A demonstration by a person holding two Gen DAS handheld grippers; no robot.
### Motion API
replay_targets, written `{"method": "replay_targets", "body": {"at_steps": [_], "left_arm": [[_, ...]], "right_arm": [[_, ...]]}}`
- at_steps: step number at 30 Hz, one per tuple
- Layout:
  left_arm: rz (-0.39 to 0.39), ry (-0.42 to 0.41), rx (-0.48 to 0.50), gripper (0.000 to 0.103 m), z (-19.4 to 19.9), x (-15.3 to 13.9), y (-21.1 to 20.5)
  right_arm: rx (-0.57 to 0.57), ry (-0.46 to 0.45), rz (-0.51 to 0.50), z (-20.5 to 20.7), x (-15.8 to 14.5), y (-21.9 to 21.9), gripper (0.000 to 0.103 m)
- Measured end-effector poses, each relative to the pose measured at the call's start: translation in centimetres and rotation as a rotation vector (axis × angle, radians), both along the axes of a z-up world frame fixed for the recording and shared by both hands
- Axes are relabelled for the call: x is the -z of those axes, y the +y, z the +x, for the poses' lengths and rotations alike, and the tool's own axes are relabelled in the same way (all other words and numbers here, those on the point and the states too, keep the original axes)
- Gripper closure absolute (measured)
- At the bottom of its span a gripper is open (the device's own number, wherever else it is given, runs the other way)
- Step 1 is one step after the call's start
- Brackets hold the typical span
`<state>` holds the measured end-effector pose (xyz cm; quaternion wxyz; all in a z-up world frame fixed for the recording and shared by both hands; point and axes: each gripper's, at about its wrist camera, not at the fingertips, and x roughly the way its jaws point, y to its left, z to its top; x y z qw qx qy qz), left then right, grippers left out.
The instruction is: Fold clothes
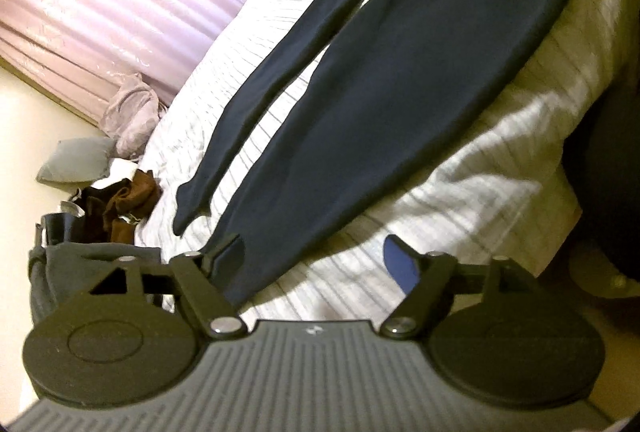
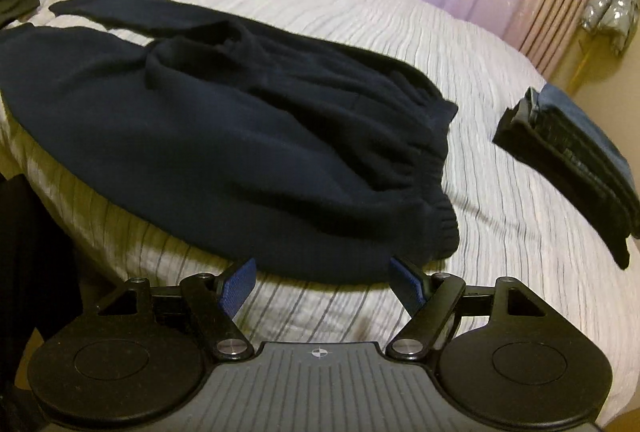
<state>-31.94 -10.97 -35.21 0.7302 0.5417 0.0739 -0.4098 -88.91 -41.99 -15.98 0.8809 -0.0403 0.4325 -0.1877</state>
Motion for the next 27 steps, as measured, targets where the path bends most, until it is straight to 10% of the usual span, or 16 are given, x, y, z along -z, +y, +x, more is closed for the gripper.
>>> {"method": "replay_targets", "body": {"at_steps": [17,27], "left_arm": [[-0.008,0.062,-0.062,0.01,2.6,-0.5,1.5],[0.074,-0.149,0.009,0.013,4.4,-0.1,3.3]], "right_arm": [[0.014,0.035,0.001,0.2,0.5,-0.1,0.027],[-0.258,-0.009,-0.279,-0.7,1.2,4.8,0.029]]}}
